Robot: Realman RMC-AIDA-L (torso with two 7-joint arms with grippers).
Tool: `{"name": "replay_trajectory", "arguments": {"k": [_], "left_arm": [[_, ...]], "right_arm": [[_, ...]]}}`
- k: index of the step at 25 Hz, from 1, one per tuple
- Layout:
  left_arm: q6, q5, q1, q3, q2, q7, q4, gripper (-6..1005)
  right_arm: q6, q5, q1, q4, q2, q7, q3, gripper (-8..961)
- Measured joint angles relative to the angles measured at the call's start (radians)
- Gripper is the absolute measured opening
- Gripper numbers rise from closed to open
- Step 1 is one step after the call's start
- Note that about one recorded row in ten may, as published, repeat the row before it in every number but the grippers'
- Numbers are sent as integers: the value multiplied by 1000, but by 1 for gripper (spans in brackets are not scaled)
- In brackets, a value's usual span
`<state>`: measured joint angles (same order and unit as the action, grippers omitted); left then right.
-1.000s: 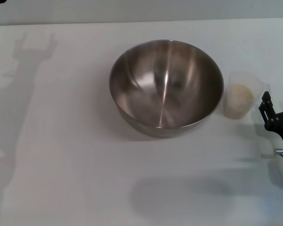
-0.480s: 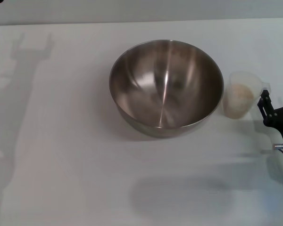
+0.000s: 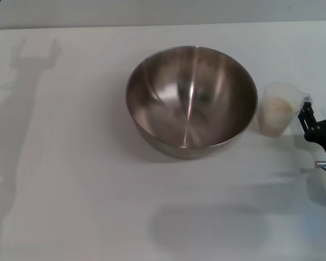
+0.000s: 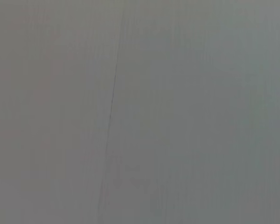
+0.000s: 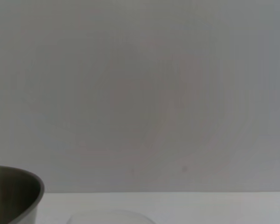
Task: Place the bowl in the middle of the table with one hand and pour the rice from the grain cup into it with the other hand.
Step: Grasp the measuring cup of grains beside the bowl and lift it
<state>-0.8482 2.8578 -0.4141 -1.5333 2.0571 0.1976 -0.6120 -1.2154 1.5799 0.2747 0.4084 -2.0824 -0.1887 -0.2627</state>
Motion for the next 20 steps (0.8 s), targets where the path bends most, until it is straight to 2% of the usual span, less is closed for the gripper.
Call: {"name": "replay_trajectory", "arguments": {"k": [20], "left_arm": [[-4, 0, 4, -2, 0, 1, 2, 832]], "right_arm": [[28, 4, 25, -13, -1, -20, 4, 632]]}}
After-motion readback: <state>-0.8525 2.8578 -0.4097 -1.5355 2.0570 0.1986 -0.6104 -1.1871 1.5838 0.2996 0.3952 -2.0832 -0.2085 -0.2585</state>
